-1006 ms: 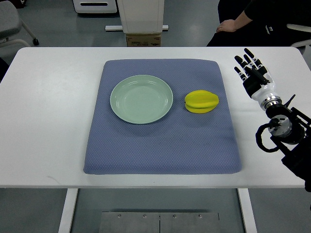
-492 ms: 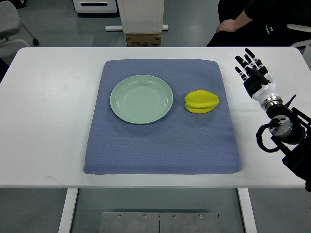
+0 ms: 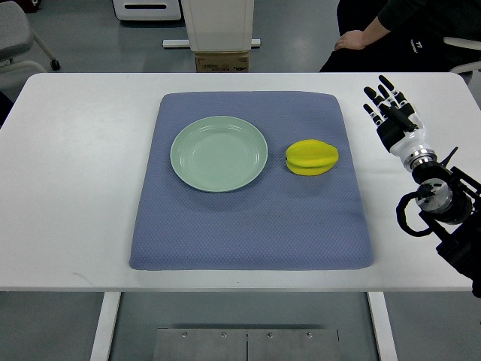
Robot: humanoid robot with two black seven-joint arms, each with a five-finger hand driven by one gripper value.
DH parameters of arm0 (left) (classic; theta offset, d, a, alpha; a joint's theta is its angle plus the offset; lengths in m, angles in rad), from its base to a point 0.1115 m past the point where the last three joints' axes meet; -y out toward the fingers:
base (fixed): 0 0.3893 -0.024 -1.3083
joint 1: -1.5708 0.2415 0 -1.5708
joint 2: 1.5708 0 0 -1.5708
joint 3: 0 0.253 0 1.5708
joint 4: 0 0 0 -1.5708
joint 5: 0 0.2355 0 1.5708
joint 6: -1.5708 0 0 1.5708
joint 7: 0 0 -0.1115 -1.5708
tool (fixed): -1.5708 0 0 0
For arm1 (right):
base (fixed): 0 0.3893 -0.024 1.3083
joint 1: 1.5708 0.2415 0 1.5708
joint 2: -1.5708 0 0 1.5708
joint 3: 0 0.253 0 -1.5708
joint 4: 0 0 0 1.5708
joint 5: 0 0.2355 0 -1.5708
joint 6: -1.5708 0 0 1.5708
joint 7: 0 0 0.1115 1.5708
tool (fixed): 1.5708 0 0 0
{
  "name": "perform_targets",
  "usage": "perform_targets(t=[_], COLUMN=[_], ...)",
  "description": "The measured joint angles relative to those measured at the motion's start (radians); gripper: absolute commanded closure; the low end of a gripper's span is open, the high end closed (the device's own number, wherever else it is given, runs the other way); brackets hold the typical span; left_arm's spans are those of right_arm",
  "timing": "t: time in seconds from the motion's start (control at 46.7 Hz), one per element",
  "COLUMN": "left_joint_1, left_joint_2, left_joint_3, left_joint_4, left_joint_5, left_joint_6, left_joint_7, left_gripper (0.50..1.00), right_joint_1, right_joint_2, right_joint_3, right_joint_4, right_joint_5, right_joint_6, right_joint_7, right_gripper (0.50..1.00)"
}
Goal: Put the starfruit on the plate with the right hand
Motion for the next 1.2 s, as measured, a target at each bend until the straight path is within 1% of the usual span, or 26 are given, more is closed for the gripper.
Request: perform_targets(t=[0.685, 0.77, 0.963, 1.198], left_joint_1=[0.000, 0.000, 0.000, 0.000], left_joint_2=[0.000, 0.000, 0.000, 0.000], left_joint_3=[0.000, 0.000, 0.000, 0.000], left_joint_4=[0.000, 0.000, 0.000, -0.001], left_joint_5=[-0.001, -0.001, 0.000, 0.000], left_joint_6=[0.000, 0.000, 0.000, 0.000], left_joint_7=[0.000, 0.000, 0.000, 0.000], left_gripper=[0.500, 0.500, 0.500, 0.500], right_joint_1=[0.002, 0.014, 0.045, 0.087], right_joint_2=[-0.017, -0.023, -0.020, -0.020], right_joint_3=[0.000, 0.000, 0.000, 0.003], right_joint_4=[-0.005, -0.029, -0.139, -0.165], right_joint_5=[0.000, 0.000, 0.001, 0.001], right_joint_6=[-0.005, -0.006, -0.005, -0.005], right_joint_7=[-0.003, -0.006, -0.006, -0.006], right_gripper=[0.500, 0.500, 0.500, 0.500])
